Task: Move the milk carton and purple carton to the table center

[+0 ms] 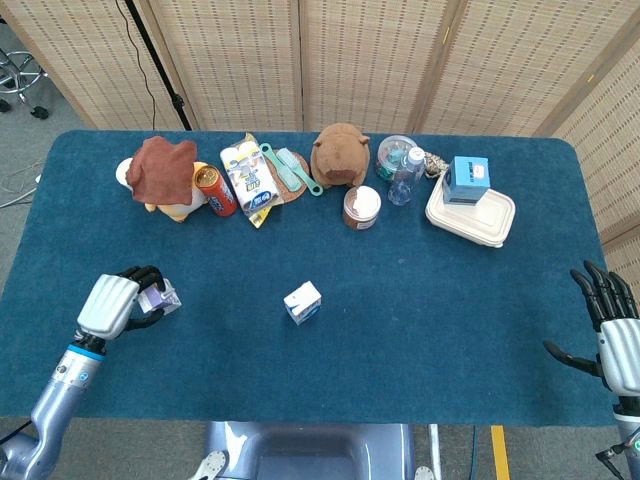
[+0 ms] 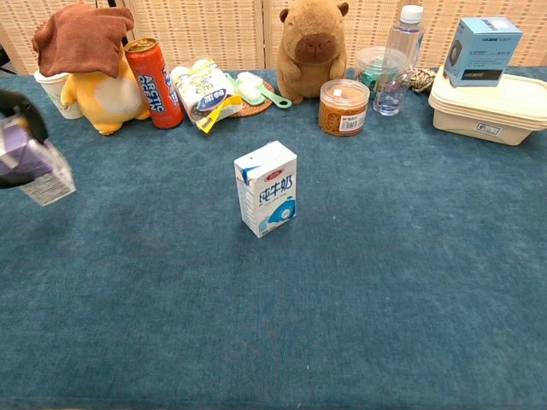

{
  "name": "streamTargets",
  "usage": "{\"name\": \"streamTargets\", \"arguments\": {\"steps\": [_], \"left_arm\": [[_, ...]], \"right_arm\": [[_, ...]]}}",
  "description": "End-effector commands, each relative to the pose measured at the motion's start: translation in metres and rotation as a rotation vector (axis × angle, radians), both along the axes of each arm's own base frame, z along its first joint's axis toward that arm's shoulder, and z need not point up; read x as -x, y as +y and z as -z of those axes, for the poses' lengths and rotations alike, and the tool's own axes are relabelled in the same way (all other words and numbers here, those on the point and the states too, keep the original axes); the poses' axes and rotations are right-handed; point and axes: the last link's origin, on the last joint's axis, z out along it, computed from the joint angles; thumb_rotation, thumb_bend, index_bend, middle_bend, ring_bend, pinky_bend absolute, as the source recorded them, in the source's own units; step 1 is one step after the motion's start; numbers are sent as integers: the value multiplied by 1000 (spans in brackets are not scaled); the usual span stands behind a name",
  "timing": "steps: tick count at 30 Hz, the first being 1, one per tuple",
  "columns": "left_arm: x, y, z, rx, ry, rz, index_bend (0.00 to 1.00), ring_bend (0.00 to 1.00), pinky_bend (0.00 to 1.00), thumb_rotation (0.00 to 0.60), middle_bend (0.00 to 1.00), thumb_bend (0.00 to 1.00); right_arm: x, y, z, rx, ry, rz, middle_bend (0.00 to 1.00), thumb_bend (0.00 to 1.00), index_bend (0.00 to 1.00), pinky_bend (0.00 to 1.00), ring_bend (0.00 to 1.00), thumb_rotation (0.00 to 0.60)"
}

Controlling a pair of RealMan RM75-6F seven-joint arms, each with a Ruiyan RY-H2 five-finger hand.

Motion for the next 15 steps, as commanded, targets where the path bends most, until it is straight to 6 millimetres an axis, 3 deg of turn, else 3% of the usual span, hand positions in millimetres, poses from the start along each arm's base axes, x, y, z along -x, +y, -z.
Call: {"name": "streamTargets", "arguments": {"steps": [1, 7, 12, 15], "left_arm": [[-32, 13, 3, 18, -4, 158, 509, 474, 649, 600, 418, 420], [-76, 41, 35, 79, 57, 300, 509, 467, 649, 600, 419, 404], [-100, 57, 62, 114, 115, 338, 509, 465, 649, 600, 419, 402], [-104, 56, 70, 138, 115, 326, 510, 465, 649, 600, 421, 402]], "right_arm": [[-1, 0, 3, -10, 4, 0, 0, 0, 0, 0, 0, 600], [-2, 0, 7, -19, 17, -1, 0, 0, 0, 0, 0, 600], [0, -1, 7, -18, 23, 8, 0, 0, 0, 0, 0, 600], [0, -2, 7, -15, 21, 12, 0, 0, 0, 0, 0, 600]]}}
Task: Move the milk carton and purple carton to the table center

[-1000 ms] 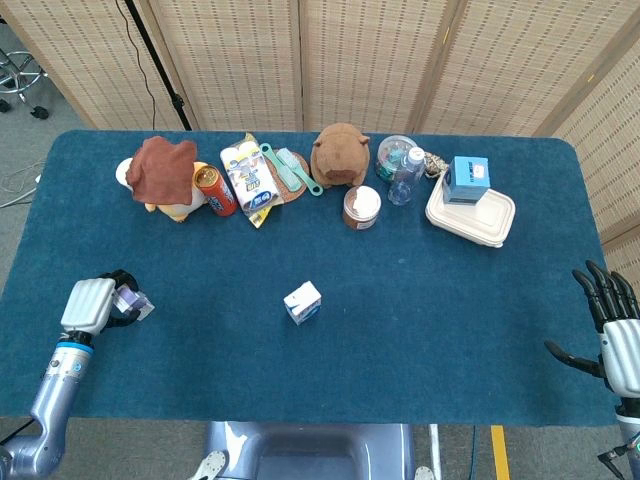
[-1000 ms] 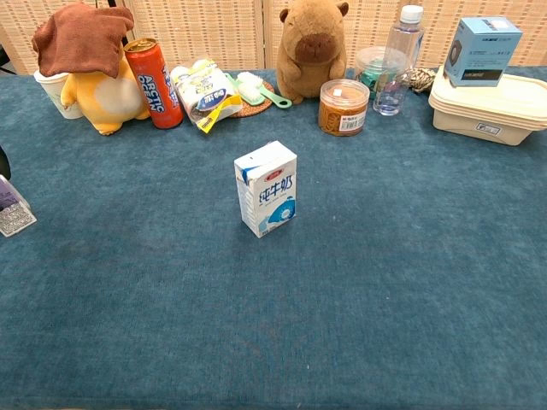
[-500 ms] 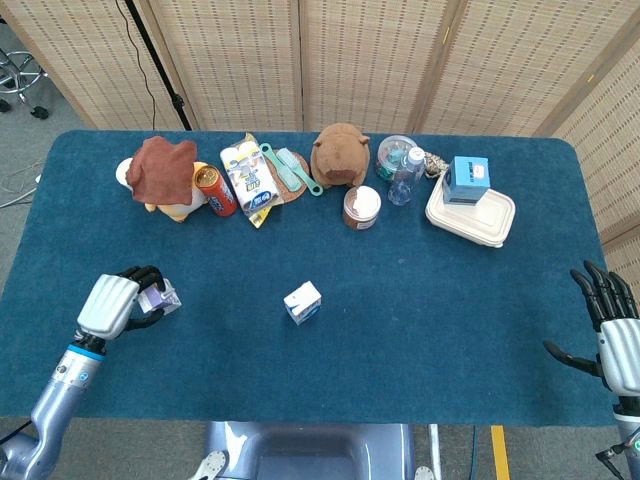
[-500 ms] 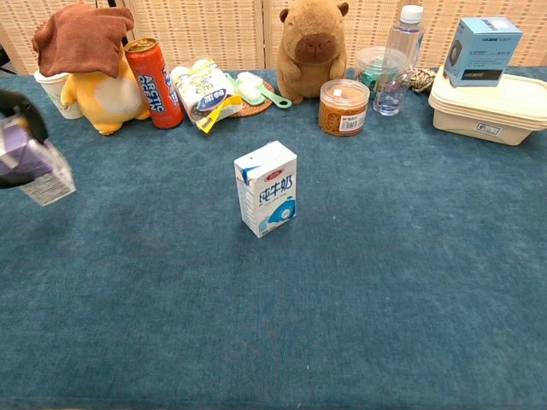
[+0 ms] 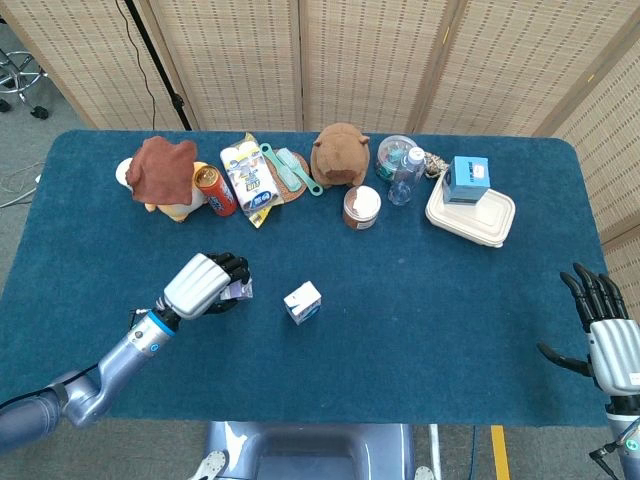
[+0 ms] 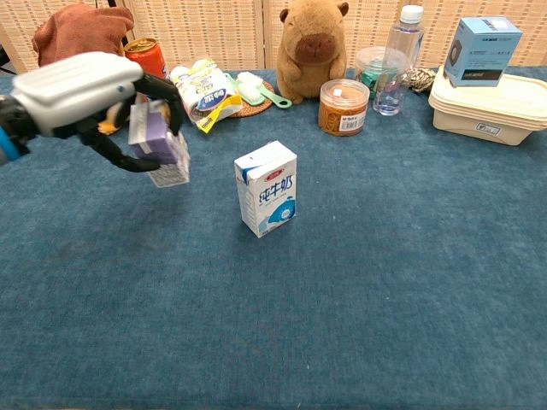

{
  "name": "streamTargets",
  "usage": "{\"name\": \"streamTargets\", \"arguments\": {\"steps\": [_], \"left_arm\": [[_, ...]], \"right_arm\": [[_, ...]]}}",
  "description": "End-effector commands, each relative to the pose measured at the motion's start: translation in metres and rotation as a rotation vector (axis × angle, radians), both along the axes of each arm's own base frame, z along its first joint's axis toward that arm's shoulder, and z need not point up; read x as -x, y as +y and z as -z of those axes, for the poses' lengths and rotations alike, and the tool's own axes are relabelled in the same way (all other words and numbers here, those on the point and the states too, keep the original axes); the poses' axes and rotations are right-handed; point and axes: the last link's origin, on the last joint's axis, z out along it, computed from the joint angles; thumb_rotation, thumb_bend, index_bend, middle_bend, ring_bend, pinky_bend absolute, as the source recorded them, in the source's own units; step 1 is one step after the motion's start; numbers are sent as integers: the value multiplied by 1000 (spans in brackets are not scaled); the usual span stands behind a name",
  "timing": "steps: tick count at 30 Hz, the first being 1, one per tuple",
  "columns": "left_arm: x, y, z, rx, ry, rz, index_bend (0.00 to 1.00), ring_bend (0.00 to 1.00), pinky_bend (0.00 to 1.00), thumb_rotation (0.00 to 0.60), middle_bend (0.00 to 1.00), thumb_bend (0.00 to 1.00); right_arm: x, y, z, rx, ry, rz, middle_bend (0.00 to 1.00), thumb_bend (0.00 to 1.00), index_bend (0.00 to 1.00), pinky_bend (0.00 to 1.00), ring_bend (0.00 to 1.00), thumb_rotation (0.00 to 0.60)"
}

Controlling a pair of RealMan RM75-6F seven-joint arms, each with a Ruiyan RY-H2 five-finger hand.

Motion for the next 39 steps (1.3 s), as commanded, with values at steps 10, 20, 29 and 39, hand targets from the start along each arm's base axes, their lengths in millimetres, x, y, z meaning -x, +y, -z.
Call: {"name": "streamTargets", "arguments": {"steps": [10, 20, 29, 39], "left_arm": [[3, -22, 22, 104, 11, -34, 513, 466, 649, 600, 424, 402], [6, -31, 29, 125, -4, -21, 512, 462, 649, 600, 423, 402], [5, -23, 38, 117, -5, -50, 505, 429, 649, 600, 423, 378], [15, -23, 42, 150, 63, -75, 0, 0, 304, 600, 0, 172]], "right_arm": [[1, -1, -2, 0, -9, 4, 0, 0, 0, 0, 0, 600], [0, 0, -1, -2, -6, 4, 0, 0, 0, 0, 0, 600], [1, 0, 1, -10, -5, 9, 0, 0, 0, 0, 0, 600], [2, -1, 5, -22, 11, 16, 0, 0, 0, 0, 0, 600]]}}
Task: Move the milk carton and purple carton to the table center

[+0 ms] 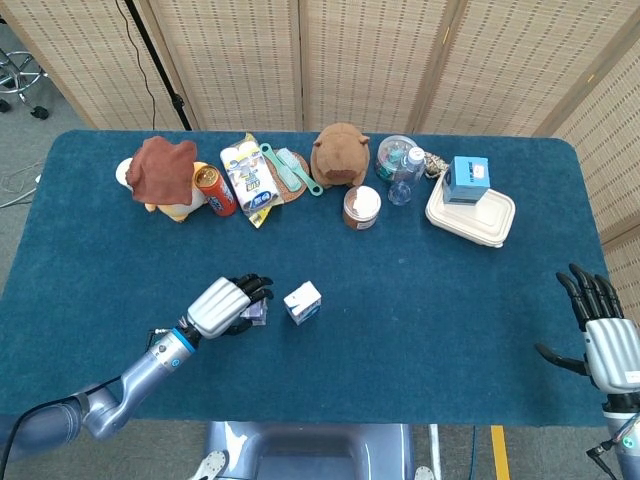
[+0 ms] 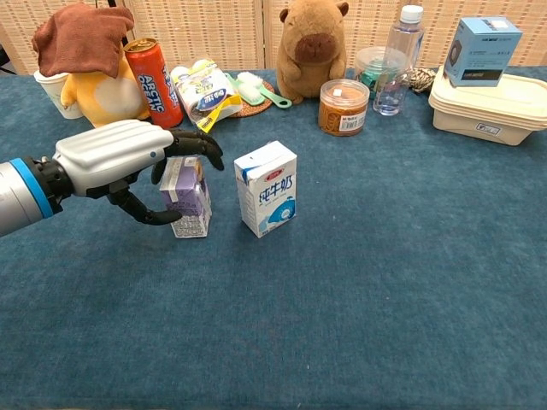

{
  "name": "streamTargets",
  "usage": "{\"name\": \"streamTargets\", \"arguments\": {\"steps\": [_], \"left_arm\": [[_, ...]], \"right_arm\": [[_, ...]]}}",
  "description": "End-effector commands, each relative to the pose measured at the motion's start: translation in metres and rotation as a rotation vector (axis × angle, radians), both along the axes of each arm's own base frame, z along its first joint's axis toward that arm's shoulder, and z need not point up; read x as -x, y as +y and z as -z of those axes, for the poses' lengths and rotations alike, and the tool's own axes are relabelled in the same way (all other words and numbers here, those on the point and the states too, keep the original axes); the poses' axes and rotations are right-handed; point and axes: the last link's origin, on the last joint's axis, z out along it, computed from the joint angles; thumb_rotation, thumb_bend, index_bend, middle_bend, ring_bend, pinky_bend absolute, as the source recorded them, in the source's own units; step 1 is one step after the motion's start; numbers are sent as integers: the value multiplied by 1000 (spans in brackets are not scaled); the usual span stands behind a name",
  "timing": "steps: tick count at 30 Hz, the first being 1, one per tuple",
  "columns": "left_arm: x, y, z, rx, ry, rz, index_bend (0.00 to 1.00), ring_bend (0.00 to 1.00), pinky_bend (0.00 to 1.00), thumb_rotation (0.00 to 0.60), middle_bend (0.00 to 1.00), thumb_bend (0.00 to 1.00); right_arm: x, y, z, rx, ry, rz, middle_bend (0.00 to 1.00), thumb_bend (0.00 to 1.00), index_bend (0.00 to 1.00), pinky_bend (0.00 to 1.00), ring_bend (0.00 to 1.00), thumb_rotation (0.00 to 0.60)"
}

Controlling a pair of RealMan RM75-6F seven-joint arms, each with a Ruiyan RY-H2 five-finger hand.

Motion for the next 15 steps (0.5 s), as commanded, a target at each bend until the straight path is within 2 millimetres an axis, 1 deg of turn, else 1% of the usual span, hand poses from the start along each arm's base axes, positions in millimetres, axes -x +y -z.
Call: {"name": "streamTargets", "arguments": {"steps": [1, 4, 8, 9, 11, 13, 15], "left_arm": [[6, 1, -3, 8, 40, -4, 0, 0, 264, 600, 0, 146], [6, 0, -9, 17, 19, -12, 0, 0, 217, 600, 0, 114], [5, -3, -29, 11, -58, 4, 0, 0, 202, 600, 0, 108], [6, -4, -37, 2, -80, 8, 0, 0, 183, 600, 0, 108], [9, -6, -52, -15, -103, 11, 0, 0, 111, 600, 0, 108], [16, -9, -70, -35, -100, -1, 0, 0, 18, 600, 0, 106], [26, -14, -89, -61, -70, -29, 0, 0, 0, 600, 0, 96]], "right_arm": [[1, 0, 0, 1, 6, 4, 0, 0, 0, 0, 0, 600], [1, 0, 0, 2, 4, 3, 0, 0, 0, 0, 0, 600], [0, 1, 0, 2, 4, 1, 0, 0, 0, 0, 0, 600], [0, 1, 0, 3, 5, 1, 0, 0, 0, 0, 0, 600], [-1, 1, 0, 4, 5, 0, 0, 0, 0, 0, 0, 600], [-1, 1, 0, 4, 7, -2, 0, 0, 0, 0, 0, 600], [-2, 2, 1, 2, 11, -5, 0, 0, 0, 0, 0, 600]]}}
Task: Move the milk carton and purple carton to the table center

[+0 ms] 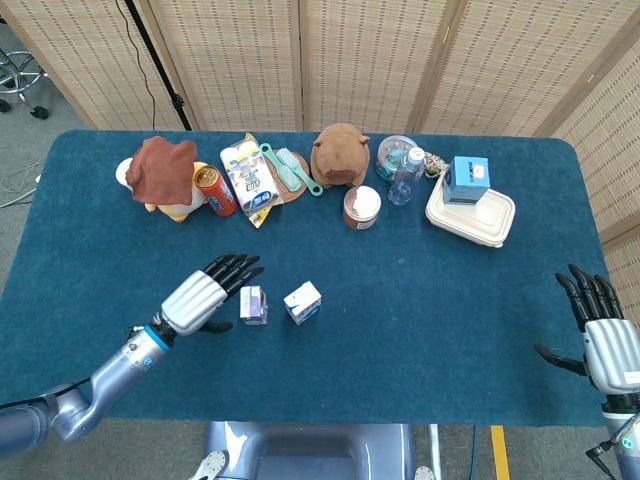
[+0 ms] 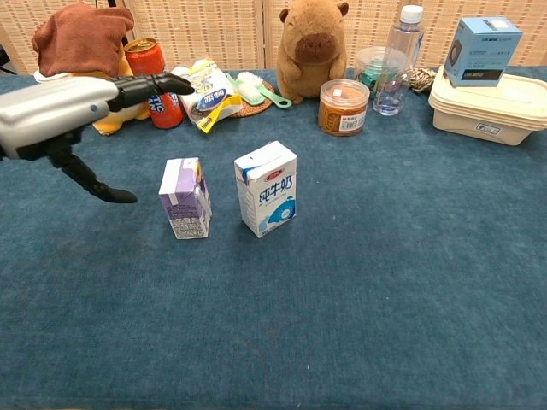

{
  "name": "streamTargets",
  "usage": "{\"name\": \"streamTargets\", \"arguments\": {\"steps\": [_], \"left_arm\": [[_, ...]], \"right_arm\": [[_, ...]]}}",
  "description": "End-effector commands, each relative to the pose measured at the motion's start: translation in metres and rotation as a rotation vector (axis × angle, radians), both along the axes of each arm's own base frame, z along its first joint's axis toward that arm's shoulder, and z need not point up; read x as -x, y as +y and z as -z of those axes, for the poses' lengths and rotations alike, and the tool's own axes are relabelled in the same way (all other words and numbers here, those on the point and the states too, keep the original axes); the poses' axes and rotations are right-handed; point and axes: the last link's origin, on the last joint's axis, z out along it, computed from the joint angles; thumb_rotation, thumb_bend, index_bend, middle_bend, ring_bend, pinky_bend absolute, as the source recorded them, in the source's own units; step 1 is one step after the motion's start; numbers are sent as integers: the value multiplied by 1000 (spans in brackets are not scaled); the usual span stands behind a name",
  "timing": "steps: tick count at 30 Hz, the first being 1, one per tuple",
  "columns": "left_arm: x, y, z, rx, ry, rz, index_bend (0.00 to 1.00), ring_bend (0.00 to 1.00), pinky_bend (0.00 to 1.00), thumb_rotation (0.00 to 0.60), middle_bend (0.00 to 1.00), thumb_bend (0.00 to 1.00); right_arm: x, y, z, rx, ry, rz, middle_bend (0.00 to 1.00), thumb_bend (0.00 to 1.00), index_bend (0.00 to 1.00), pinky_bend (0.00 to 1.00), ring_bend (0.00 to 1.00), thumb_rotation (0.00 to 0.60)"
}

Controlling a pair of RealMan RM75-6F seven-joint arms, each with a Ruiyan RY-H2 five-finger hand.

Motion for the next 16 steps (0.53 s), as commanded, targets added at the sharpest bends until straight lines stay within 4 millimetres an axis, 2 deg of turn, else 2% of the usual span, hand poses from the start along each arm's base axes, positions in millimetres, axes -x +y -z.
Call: {"name": "streamTargets", "arguments": {"steps": [1, 2, 5, 7, 8, 11, 16], "left_arm": [[20, -15, -40, -45, 29, -54, 0, 0, 0, 600, 0, 88], [29, -23, -54, -82, 41, -91, 0, 0, 0, 600, 0, 86], [50, -43, -76, -159, 39, -207, 0, 0, 0, 600, 0, 84], [86, -73, -99, -275, 44, -401, 0, 0, 0, 600, 0, 83], [92, -83, -104, -299, 53, -444, 0, 0, 0, 600, 0, 83], [101, -98, -113, -325, 77, -517, 0, 0, 0, 600, 0, 83], [112, -108, -126, -354, 39, -600, 0, 0, 0, 600, 0, 83]], "right_arm": [[-1, 1, 1, -2, 6, -3, 0, 0, 0, 0, 0, 600], [-2, 2, 1, 1, 12, -6, 0, 0, 0, 0, 0, 600], [-3, 3, -2, 42, 33, 1, 0, 0, 0, 0, 0, 600], [-7, 7, -8, 111, 81, 3, 0, 0, 0, 0, 0, 600], [-8, 9, -9, 115, 91, 5, 0, 0, 0, 0, 0, 600], [-10, 13, -11, 101, 117, 18, 0, 0, 0, 0, 0, 600], [-12, 13, -14, 65, 117, 49, 0, 0, 0, 0, 0, 600]]}}
